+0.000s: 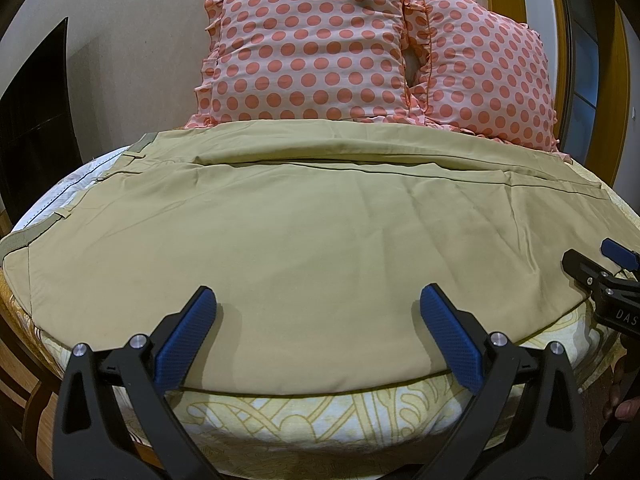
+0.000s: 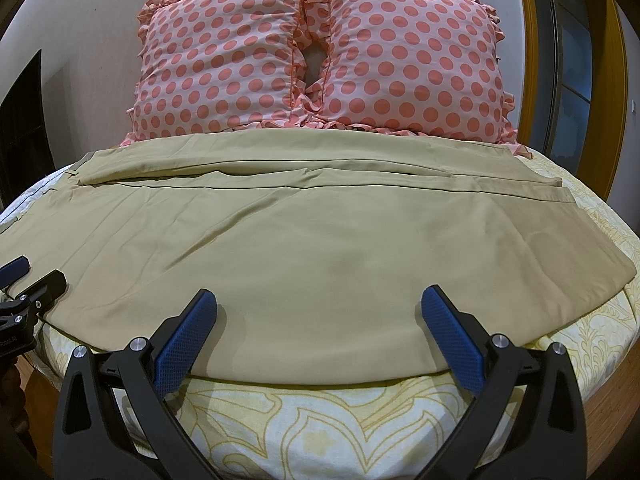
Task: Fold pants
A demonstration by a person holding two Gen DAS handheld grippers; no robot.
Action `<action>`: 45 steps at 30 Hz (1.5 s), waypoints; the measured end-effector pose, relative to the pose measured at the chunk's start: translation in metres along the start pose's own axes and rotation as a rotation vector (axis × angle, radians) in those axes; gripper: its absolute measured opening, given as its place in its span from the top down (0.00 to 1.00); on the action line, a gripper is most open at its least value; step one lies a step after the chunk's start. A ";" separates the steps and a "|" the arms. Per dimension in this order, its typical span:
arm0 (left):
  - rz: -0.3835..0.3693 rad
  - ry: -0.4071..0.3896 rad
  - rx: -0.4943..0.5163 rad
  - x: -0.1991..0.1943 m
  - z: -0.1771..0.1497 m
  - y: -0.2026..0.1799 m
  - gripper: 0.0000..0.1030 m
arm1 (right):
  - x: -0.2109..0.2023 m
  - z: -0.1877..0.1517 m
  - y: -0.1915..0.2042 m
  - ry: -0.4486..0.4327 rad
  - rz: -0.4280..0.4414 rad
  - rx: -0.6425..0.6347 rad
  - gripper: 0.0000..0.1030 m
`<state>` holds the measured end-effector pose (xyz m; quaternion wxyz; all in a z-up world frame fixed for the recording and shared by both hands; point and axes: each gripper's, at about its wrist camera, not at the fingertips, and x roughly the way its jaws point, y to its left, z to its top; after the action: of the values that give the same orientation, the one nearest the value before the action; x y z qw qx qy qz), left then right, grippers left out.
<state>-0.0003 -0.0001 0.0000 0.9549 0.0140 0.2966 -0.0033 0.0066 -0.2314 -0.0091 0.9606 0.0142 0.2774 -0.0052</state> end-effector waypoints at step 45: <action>0.000 -0.004 0.000 0.000 0.000 0.000 0.02 | -0.005 -0.001 0.002 -0.010 -0.005 0.001 0.01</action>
<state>-0.0004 -0.0002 0.0001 0.9555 0.0141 0.2946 -0.0033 0.0021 -0.2293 -0.0072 0.9619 0.0141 0.2728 -0.0077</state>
